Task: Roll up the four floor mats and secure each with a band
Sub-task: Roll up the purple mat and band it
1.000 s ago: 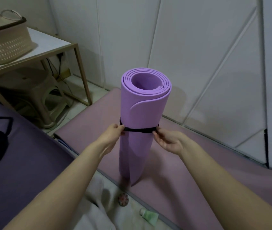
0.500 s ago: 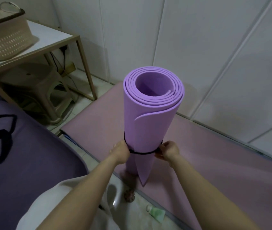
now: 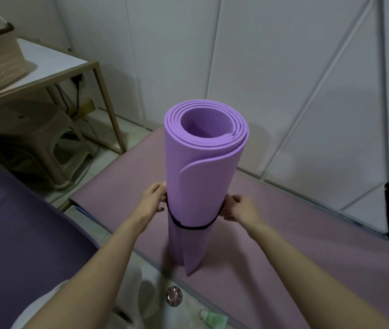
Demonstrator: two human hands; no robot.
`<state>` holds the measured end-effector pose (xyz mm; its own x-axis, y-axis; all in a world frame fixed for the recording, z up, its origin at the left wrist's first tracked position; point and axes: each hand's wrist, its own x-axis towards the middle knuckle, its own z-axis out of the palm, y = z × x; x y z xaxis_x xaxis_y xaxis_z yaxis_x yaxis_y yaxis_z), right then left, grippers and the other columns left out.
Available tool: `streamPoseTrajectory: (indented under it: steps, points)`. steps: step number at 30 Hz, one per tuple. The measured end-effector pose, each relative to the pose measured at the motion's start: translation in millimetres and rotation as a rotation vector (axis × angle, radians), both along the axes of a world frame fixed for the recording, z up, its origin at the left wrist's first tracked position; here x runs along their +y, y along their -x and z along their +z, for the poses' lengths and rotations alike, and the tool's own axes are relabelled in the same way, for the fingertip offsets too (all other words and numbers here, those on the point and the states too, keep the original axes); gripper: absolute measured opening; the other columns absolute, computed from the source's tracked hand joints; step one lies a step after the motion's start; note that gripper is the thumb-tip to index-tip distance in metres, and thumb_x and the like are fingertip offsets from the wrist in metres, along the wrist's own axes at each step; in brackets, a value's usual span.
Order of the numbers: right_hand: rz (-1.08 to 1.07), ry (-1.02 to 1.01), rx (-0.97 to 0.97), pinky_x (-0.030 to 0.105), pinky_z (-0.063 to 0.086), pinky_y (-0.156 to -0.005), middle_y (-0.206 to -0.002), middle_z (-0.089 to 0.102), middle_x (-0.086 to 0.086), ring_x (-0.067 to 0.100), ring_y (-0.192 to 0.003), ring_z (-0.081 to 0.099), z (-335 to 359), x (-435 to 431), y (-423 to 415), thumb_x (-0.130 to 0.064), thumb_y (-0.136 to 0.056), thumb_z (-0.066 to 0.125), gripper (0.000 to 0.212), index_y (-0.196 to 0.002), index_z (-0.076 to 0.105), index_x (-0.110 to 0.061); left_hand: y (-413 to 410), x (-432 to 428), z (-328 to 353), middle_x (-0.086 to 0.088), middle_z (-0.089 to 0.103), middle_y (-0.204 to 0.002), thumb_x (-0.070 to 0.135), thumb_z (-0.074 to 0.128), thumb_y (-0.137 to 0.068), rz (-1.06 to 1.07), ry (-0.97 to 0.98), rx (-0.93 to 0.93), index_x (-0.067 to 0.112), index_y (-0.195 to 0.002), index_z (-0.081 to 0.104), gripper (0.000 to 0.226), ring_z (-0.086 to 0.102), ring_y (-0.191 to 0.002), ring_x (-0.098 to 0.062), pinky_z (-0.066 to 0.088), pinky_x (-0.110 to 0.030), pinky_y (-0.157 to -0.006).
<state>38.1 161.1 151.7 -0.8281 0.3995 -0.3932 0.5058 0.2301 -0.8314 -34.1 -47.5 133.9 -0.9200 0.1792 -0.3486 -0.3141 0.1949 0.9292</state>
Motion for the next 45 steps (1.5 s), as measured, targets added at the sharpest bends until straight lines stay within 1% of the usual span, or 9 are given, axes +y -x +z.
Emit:
streamPoseTrajectory:
  steps: [8,12,21,26,30,34,36,40,45]
  points:
    - [0.022,0.010,-0.059,0.019,0.049,-0.053,-0.082,0.062,0.014,0.015,-0.060,0.056,-14,9,7,-0.009,-0.098,0.044,0.024,-0.085,0.061,0.001,10,-1,-6,-0.013,0.060,-0.102,0.025,0.033,-0.103,-0.287,0.243,0.111,0.002,-0.110,0.053,0.031,0.048,-0.078,-0.014,0.042,-0.023,-0.071]
    - [0.052,-0.050,-0.073,0.036,0.057,-0.074,-0.078,0.065,0.017,0.021,-0.066,0.059,-21,3,18,-0.014,-0.096,0.048,0.029,-0.073,0.061,-0.002,11,-8,1,0.003,0.057,-0.106,0.002,0.033,-0.099,-0.371,0.332,0.290,0.009,-0.113,0.056,0.028,0.049,-0.087,-0.010,0.040,-0.014,-0.067]
    - [0.189,-0.359,-0.336,0.024,0.040,-0.064,-0.065,0.063,0.005,0.017,-0.074,0.055,-39,-3,11,-0.012,-0.091,0.050,0.036,-0.056,0.055,-0.010,4,-11,-48,-0.008,0.042,-0.147,0.037,0.027,-0.092,-0.587,0.710,0.138,0.015,-0.137,0.045,0.053,0.044,-0.129,-0.027,0.035,-0.041,-0.106]
    - [0.024,-0.109,-0.069,0.031,0.054,-0.059,-0.093,0.063,0.019,0.024,-0.069,0.057,-26,-16,6,0.000,-0.090,0.047,0.008,-0.094,0.055,-0.001,1,-11,-22,-0.017,0.057,-0.126,0.009,0.046,-0.093,-0.278,0.436,0.064,0.007,-0.124,0.053,0.031,0.055,-0.108,-0.034,0.046,-0.042,-0.089]
    - [0.140,-0.152,0.264,0.026,0.046,-0.073,-0.111,0.063,0.007,0.016,-0.082,0.057,26,-23,1,0.010,-0.089,0.037,0.039,-0.121,0.054,-0.005,-3,-15,39,-0.002,0.060,-0.121,0.007,0.054,-0.094,-0.179,0.080,0.089,0.023,-0.126,0.051,0.036,0.058,-0.103,-0.020,0.054,-0.042,-0.083]
    - [0.084,0.040,0.521,0.044,0.045,-0.100,-0.118,0.065,-0.004,0.016,-0.111,0.059,116,-33,2,-0.045,-0.097,0.033,0.036,-0.112,0.062,-0.030,-18,-7,124,0.016,0.069,-0.081,0.030,0.034,-0.102,-0.003,-0.178,0.228,0.033,-0.094,0.065,0.032,0.059,-0.076,-0.006,0.046,-0.027,-0.063]
    - [0.137,0.060,0.532,0.044,0.040,-0.106,-0.124,0.060,-0.009,0.014,-0.119,0.054,163,-36,-2,-0.064,-0.089,0.028,0.051,-0.118,0.057,-0.033,-25,-6,159,0.013,0.071,-0.095,0.048,0.031,-0.100,-0.004,-0.268,0.255,0.033,-0.093,0.066,0.039,0.062,-0.093,-0.011,0.048,-0.033,-0.076]
    - [0.346,-0.231,0.379,0.039,0.028,-0.114,-0.148,0.035,0.006,0.020,-0.134,0.037,195,-48,-6,-0.043,-0.094,0.050,0.063,-0.145,0.028,-0.014,-39,4,185,0.003,0.053,-0.131,0.036,0.051,-0.095,-0.077,-0.121,0.378,0.021,-0.131,0.047,0.040,0.051,-0.121,-0.016,0.039,-0.038,-0.106]
    - [0.487,-0.772,0.392,0.029,0.000,-0.116,-0.157,0.013,0.013,0.018,-0.146,0.006,167,-53,-5,-0.012,-0.101,0.030,0.050,-0.148,0.017,-0.002,-35,19,181,-0.008,0.036,-0.148,0.002,0.041,-0.091,-0.046,0.209,0.494,0.010,-0.146,0.027,0.058,0.036,-0.134,-0.018,0.026,-0.027,-0.111]
